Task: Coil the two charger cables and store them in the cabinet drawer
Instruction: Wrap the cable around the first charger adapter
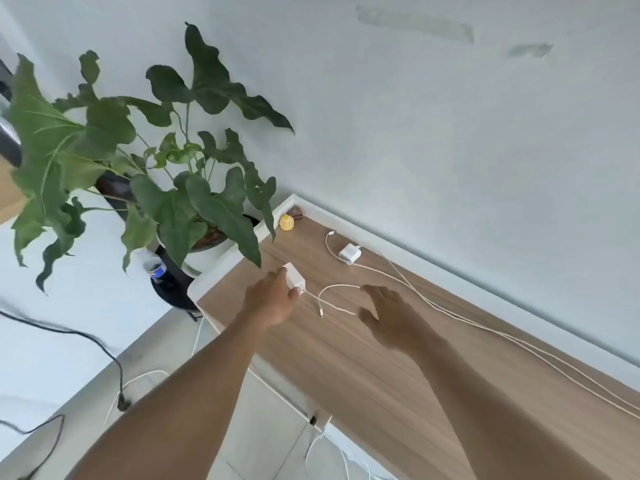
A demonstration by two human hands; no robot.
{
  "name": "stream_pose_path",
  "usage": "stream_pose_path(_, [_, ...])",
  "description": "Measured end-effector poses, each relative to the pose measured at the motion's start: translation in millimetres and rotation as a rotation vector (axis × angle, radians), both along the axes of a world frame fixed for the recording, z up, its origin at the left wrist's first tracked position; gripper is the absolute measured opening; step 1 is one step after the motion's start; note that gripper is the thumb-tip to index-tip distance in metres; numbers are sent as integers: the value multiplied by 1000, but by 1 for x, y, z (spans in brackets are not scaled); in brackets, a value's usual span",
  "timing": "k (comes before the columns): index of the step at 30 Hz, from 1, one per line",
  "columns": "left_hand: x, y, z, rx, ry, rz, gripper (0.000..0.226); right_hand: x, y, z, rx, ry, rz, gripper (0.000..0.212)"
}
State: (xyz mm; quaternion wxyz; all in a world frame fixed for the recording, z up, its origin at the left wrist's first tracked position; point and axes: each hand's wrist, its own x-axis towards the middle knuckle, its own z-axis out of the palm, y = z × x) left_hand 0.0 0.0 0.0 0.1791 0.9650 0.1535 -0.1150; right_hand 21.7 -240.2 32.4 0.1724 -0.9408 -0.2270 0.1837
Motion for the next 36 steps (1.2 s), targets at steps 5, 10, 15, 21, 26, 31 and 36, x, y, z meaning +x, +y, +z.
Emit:
stream_pose_path(5, [26, 3, -31, -108, 49, 244, 54, 12, 5, -25, -21, 74, -38, 50])
stream_pose_path(10, [49, 4, -56, -176, 78, 388, 65, 17, -9, -48, -78, 79, -64, 48])
stream_pose_path(15, [71, 3, -66, -314, 99, 520, 85, 20, -13, -58, -103, 94, -70, 48])
stream_pose_path(21, [80, 4, -77, -559, 24, 629, 52, 20, -22, -58, -92, 93, -99, 48])
stream_pose_path(26, [74, -22, -54, -943, -83, 550, 30, 17, -28, -43, -56, 78, -141, 48])
stream_pose_path(31, [81, -65, 19, -1259, -120, 332, 24, 9, -36, -8, 18, -4, -203, 45])
stream_pose_path(36, [71, -115, 95, -1363, -77, 38, 29, -9, -59, 41, 144, -81, -355, 43])
